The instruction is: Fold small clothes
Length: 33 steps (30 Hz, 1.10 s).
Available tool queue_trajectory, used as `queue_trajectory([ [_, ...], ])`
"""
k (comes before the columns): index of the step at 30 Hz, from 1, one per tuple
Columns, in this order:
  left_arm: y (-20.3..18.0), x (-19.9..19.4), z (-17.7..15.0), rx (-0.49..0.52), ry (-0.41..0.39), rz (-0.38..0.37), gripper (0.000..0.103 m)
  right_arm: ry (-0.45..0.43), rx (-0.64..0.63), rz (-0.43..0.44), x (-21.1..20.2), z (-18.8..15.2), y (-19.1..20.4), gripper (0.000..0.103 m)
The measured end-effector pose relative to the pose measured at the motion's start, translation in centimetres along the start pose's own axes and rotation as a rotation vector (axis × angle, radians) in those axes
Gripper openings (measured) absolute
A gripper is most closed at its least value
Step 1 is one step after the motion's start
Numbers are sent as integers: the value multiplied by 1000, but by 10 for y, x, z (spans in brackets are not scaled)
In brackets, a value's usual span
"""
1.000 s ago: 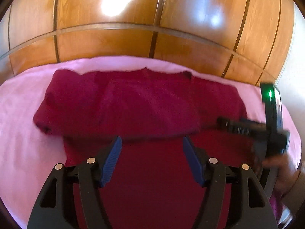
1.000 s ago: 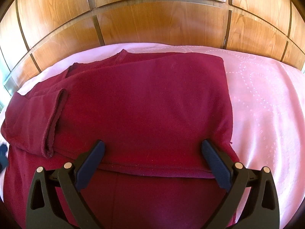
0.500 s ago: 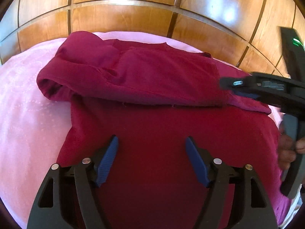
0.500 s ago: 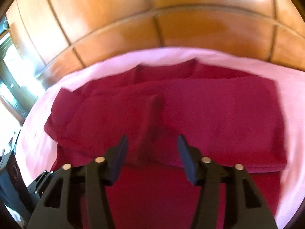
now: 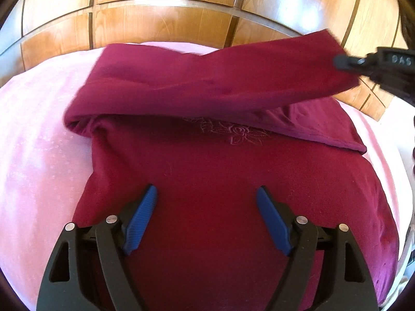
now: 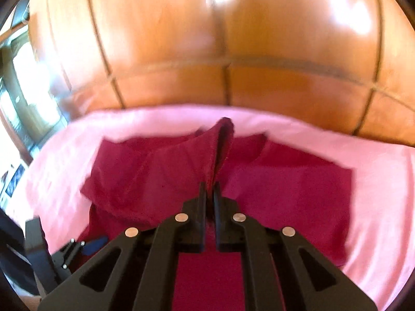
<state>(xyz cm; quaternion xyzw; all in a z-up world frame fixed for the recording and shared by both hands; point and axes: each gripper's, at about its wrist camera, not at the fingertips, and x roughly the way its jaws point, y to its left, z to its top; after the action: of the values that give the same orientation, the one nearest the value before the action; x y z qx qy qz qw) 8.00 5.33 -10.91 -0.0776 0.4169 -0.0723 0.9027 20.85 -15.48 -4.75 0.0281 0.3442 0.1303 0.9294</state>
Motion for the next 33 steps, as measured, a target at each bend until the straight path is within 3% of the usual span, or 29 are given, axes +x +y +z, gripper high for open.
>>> queue_trajectory([
  [3, -1, 1, 2, 3, 3, 5, 78, 6, 64, -63, 0, 0, -34, 4],
  [9, -2, 0, 2, 6, 10, 11, 78, 115, 245, -161, 31, -38, -102, 4],
  [17, 0, -13, 7, -4, 44, 22, 78, 148, 299, -163, 51, -58, -117, 7],
  [20, 5, -34, 17, -5, -9, 11, 78, 136, 316, -150, 43, -57, -123, 23],
  [22, 7, -46, 30, 9, -55, 18, 78, 115, 319, -134, 31, -58, -123, 41],
  [27, 5, -43, 70, 43, -119, 32, 77, 43, 291, -112, 6, -52, -111, 49],
  [33, -2, -8, 118, 47, -145, 13, 69, 60, 184, -69, 34, -33, -84, 53],
])
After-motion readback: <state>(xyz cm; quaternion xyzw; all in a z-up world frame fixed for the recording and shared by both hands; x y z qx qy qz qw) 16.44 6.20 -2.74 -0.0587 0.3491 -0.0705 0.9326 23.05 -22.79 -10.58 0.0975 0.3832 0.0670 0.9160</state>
